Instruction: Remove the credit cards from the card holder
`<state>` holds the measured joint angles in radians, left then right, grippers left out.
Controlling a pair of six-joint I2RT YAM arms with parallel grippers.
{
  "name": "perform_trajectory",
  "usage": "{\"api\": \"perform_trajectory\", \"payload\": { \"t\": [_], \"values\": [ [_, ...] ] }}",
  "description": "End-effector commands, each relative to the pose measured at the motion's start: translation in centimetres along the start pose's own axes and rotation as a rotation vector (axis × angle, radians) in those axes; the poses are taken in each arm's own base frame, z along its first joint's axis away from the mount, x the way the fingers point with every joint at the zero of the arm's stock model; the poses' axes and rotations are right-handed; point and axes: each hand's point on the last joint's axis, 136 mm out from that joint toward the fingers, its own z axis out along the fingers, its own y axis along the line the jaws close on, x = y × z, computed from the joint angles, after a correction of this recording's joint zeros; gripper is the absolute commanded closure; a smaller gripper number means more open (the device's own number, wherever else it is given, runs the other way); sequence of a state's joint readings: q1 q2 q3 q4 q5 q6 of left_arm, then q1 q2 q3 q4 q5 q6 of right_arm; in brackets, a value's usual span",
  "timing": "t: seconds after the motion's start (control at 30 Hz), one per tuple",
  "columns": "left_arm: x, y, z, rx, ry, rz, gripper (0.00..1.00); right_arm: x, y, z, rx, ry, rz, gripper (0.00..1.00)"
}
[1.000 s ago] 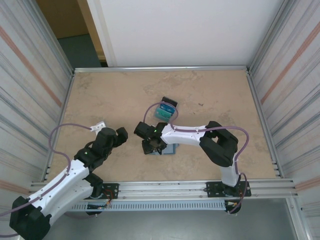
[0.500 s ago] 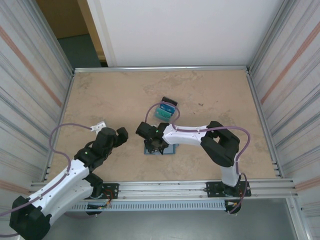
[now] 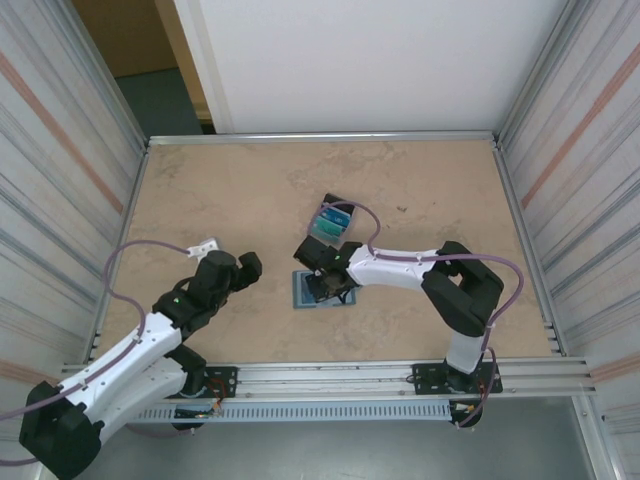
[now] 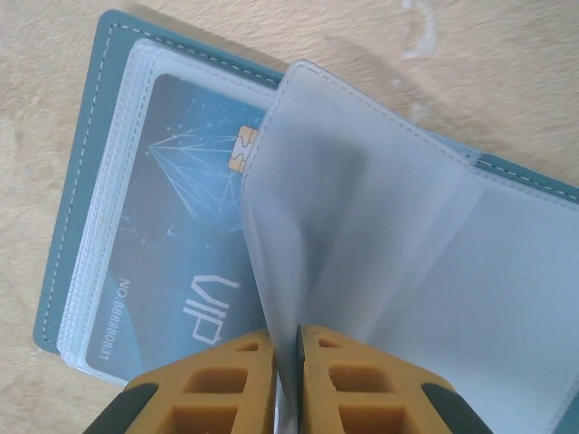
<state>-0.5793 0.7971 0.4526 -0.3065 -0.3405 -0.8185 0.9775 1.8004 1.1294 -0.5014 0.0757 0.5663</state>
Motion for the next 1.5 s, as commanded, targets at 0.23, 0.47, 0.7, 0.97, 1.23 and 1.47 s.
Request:
{"api": "perform_trajectory", "payload": {
  "t": [0.23,0.47,0.7,0.97,1.23,1.47],
  "values": [
    [-1.4,-2.6,-0.3,0.073,-0.019,0.043,0.01,-0.4,-2.9,-1.9,0.031,-0.034,0.003,0.78],
    [-1.3,-3.4,-0.3,0.088,-0.012,0.079,0.01,-0.6,-4.8,-2.5,0.082,-0.047,0.044,0.72],
    [-1.2,-5.4,-0.3,0.139,0.011,0.176,0.01,-0.4,-6.6,-3.3,0.110,-0.065,0.085,0.70],
    [0.5,-8.5,0.4,0.148,0.062,0.367,0.01,0.1,-8.5,-3.6,0.122,-0.075,0.147,0.71],
    [3.5,-9.7,2.0,0.116,0.151,0.491,0.01,0.3,-9.8,-4.7,0.105,-0.102,0.218,0.73],
    [6.2,-9.9,3.3,0.106,0.223,0.547,0.01,-1.1,-9.1,-7.3,-0.039,-0.161,0.299,0.74]
  ]
}}
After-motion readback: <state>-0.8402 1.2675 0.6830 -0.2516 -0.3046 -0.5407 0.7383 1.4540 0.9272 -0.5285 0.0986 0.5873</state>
